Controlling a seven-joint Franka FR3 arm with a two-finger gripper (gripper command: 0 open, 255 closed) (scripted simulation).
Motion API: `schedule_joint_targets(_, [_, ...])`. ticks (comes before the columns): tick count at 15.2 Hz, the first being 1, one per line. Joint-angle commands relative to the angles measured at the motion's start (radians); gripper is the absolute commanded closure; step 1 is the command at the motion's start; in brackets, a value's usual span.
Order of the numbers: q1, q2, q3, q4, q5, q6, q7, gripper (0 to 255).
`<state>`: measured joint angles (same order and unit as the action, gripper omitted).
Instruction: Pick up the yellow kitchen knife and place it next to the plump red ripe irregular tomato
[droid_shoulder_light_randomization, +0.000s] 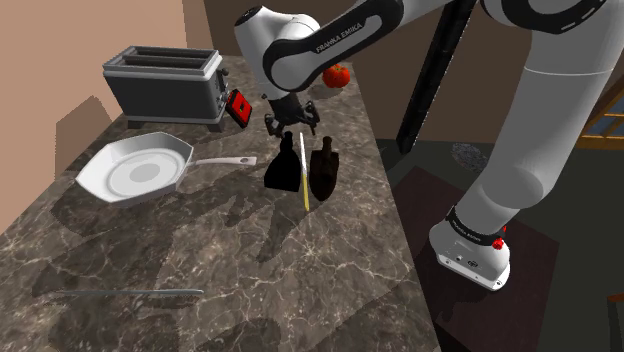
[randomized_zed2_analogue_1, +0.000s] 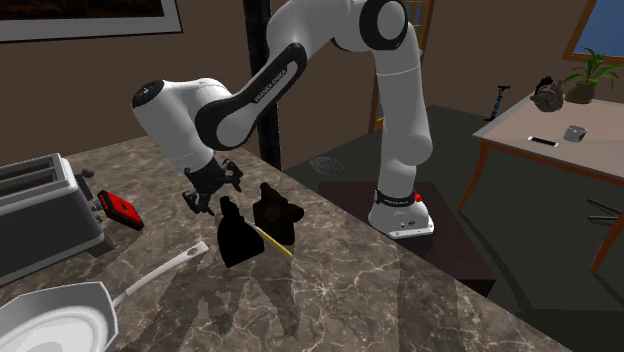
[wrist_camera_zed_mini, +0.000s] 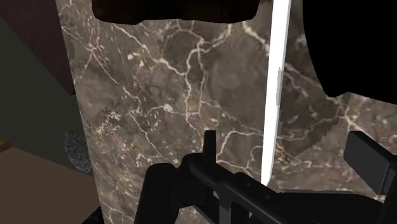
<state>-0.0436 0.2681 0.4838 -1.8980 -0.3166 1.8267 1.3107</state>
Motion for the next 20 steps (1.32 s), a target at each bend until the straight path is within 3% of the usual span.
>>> schedule_joint_targets(1, [-0.002, 0.005, -0.003, -0.021, -0.006, 0.024, 0.007, 0])
schedule_joint_targets(4, [-0.007, 0.013, -0.009, -0.059, -0.016, 0.069, 0.014, 0])
schedule_joint_targets(12, [-0.007, 0.013, -0.009, -0.059, -0.016, 0.069, 0.014, 0])
schedule_joint_targets(13, [-0.007, 0.013, -0.009, -0.059, -0.016, 0.069, 0.014, 255])
schedule_joint_targets(20, [-0.007, 0.013, -0.009, -0.059, -0.016, 0.069, 0.014, 255])
